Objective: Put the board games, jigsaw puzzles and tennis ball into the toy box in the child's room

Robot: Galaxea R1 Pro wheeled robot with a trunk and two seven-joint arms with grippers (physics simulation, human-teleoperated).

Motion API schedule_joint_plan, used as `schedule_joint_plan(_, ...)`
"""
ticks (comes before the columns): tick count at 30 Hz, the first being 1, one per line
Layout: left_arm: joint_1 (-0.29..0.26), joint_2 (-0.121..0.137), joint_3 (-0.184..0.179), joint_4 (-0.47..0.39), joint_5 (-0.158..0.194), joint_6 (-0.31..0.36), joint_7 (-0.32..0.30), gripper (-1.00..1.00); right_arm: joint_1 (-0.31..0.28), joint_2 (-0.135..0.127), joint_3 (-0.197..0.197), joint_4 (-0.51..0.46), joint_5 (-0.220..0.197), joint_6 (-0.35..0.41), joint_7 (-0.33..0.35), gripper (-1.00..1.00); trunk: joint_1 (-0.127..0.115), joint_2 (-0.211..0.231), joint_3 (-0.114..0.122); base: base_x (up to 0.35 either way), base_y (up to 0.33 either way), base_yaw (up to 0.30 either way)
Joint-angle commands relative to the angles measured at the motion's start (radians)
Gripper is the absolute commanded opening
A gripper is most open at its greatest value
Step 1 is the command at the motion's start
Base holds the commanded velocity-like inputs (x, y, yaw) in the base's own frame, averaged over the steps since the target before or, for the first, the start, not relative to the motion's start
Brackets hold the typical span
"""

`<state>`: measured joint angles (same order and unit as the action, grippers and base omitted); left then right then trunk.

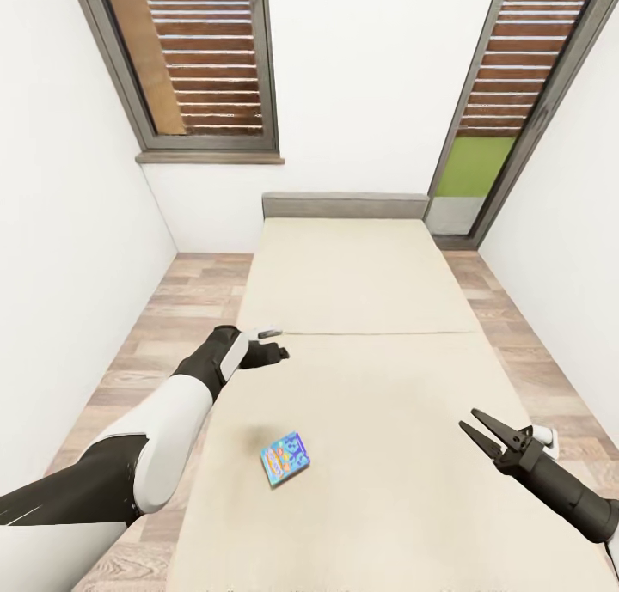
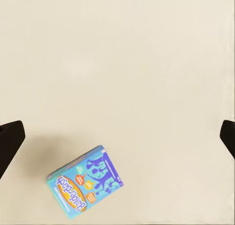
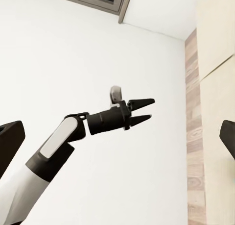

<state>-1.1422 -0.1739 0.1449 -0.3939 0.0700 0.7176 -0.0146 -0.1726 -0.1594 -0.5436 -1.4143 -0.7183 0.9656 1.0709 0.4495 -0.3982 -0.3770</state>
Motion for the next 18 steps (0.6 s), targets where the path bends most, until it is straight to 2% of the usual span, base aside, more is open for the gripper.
schedule_joint_plan(1,-0.001,-0.001,0.005,0.001,0.004,0.006,-0.015,1.00,-0.001,0.000,-0.001,0.000,0.000,0.004,0.003,1.00,0.000,-0.002,-0.003,0.000,0.000,0.000)
schedule_joint_plan(4,-0.001,-0.001,0.004,0.005,0.004,0.006,-0.065,1.00,-0.001,0.000,-0.001,0.000,0.000,0.004,0.003,1.00,0.000,-0.002,-0.008,0.000,0.000,0.000)
schedule_joint_plan(7,-0.001,-0.001,0.004,0.007,0.004,0.006,-0.084,1.00,-0.001,0.000,-0.001,0.000,0.000,0.004,0.003,1.00,0.000,-0.002,-0.013,0.000,0.000,0.000)
schedule_joint_plan(18,-0.001,-0.001,0.003,0.033,0.002,0.004,-0.090,1.00,-0.001,0.000,-0.001,0.000,0.000,0.004,0.003,1.00,0.000,-0.002,-0.031,0.000,0.000,0.000)
